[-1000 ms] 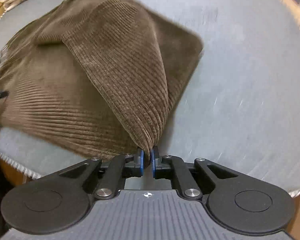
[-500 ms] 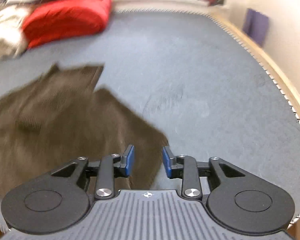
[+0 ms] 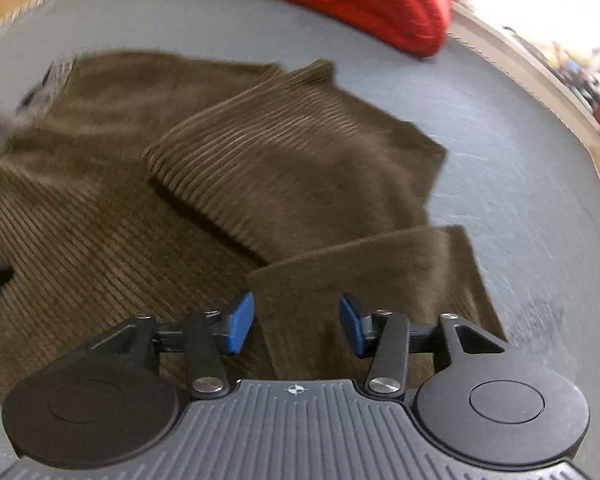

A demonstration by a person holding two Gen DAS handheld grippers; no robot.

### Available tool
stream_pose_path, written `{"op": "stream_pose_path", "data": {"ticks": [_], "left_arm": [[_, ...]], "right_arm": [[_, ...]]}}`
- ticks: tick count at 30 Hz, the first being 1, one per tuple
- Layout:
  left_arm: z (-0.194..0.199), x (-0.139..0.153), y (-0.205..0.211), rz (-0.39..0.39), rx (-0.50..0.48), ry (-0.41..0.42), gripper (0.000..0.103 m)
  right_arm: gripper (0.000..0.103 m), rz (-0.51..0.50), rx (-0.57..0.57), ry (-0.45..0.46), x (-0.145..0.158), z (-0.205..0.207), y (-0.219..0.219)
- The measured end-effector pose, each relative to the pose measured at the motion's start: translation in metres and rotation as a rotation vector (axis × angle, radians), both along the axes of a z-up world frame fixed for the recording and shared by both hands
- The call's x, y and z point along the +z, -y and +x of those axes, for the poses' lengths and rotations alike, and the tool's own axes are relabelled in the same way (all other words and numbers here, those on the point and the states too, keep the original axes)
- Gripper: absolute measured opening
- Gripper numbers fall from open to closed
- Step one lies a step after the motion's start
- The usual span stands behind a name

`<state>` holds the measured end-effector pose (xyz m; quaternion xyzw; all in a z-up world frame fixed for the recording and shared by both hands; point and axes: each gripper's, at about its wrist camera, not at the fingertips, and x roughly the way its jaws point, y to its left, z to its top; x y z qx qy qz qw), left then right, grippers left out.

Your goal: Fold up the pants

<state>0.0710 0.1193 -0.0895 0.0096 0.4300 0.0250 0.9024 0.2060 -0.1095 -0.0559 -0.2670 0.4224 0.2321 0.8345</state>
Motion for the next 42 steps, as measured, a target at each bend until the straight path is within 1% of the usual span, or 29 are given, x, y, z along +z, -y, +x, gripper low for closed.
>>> {"op": "stream_pose_path", "data": {"ticks": [2,4,5,6,7,9,12,14,17,19,21,22,23,24,25,26,27,28,29,30,31,32,34,35,37,38,40,41,42], "left_arm": [[0.001,0.0,-0.001,-0.004,-0.006,-0.002,0.079],[0.001,0.0,-0.002,-0.007,-0.009,-0.003,0.079],[0.001,0.0,-0.002,-0.008,-0.009,-0.004,0.08],[0.001,0.0,-0.002,-0.008,-0.01,-0.005,0.08],[0.001,0.0,-0.002,-0.009,-0.01,-0.005,0.08],[0.002,0.0,-0.002,-0.01,-0.01,-0.005,0.08],[0.002,-0.001,0.0,-0.006,-0.007,-0.003,0.08],[0.002,-0.001,0.0,-0.005,-0.003,-0.003,0.08],[0.003,-0.002,0.001,-0.007,0.003,-0.004,0.081],[0.004,-0.002,0.001,-0.008,0.009,-0.007,0.081],[0.005,-0.001,0.001,-0.009,0.015,-0.01,0.081],[0.005,-0.002,0.001,-0.009,0.017,-0.011,0.081],[0.006,-0.002,0.002,-0.007,0.019,-0.012,0.082],[0.006,-0.002,0.002,-0.006,0.02,-0.012,0.082],[0.006,-0.002,0.002,-0.004,0.021,-0.013,0.082],[0.006,-0.002,0.002,-0.004,0.023,-0.013,0.082],[0.007,-0.002,0.002,-0.005,0.025,-0.014,0.083],[0.007,-0.002,0.002,-0.006,0.03,-0.015,0.083],[0.007,-0.002,0.003,-0.005,0.034,-0.015,0.083],[0.006,-0.002,0.003,-0.004,0.037,-0.015,0.083],[0.006,-0.001,0.004,-0.003,0.04,-0.015,0.083],[0.005,-0.001,0.005,-0.002,0.042,-0.015,0.083],[0.003,0.0,0.007,0.001,0.041,-0.015,0.083],[0.002,0.0,0.007,0.003,0.04,-0.013,0.083],[0.0,0.0,0.008,0.006,0.042,-0.009,0.083],[0.0,0.0,0.009,0.006,0.043,-0.008,0.083],[-0.001,0.0,0.01,0.008,0.044,-0.007,0.083],[-0.002,0.0,0.01,0.009,0.043,-0.007,0.083],[-0.002,0.0,0.011,0.013,0.042,-0.007,0.083]], "right_arm": [[0.052,-0.026,0.02,-0.018,-0.014,0.002,-0.011],[0.052,-0.078,0.012,-0.026,-0.032,0.009,-0.019],[0.05,-0.101,0.005,-0.022,-0.037,0.011,-0.019],[0.045,-0.119,0.0,-0.016,-0.042,0.012,-0.019],[0.04,-0.116,-0.001,-0.007,-0.043,0.012,-0.017],[0.007,-0.084,-0.01,-0.013,-0.037,0.013,-0.01],[0.007,0.043,-0.089,0.012,-0.003,0.016,0.019],[0.006,0.129,-0.175,0.057,0.025,0.017,0.054],[0.006,0.278,-0.342,0.13,0.065,0.008,0.138],[0.006,0.394,-0.497,0.178,0.084,-0.007,0.213],[0.006,0.478,-0.665,0.225,0.09,-0.03,0.288],[0.005,0.511,-0.774,0.242,0.088,-0.045,0.33],[0.005,0.529,-0.878,0.248,0.081,-0.059,0.365],[0.005,0.533,-1.006,0.235,0.07,-0.073,0.402],[0.005,0.525,-1.151,0.199,0.055,-0.087,0.44],[0.005,0.508,-1.288,0.144,0.036,-0.1,0.474],[0.005,0.49,-1.378,0.088,0.019,-0.111,0.496],[0.005,0.493,-1.456,0.023,0.0,-0.122,0.518],[0.005,0.543,-1.505,-0.035,-0.016,-0.129,0.532],[0.005,0.602,-1.546,-0.065,-0.028,-0.138,0.543],[0.005,0.638,-1.554,-0.073,-0.035,-0.142,0.548],[0.005,0.643,-1.539,-0.063,-0.037,-0.138,0.545],[0.005,0.607,-1.5,-0.027,-0.03,-0.132,0.539],[0.005,0.585,-1.515,-0.009,-0.027,-0.132,0.537],[0.005,0.569,-1.594,-0.024,-0.027,-0.14,0.539],[0.005,0.573,-1.651,-0.044,-0.03,-0.141,0.541],[0.008,0.585,-1.714,-0.049,-0.024,-0.146,0.546],[0.01,0.572,-1.729,-0.021,-0.016,-0.148,0.544],[0.012,0.545,-1.739,0.036,-0.006,-0.147,0.54]]}}
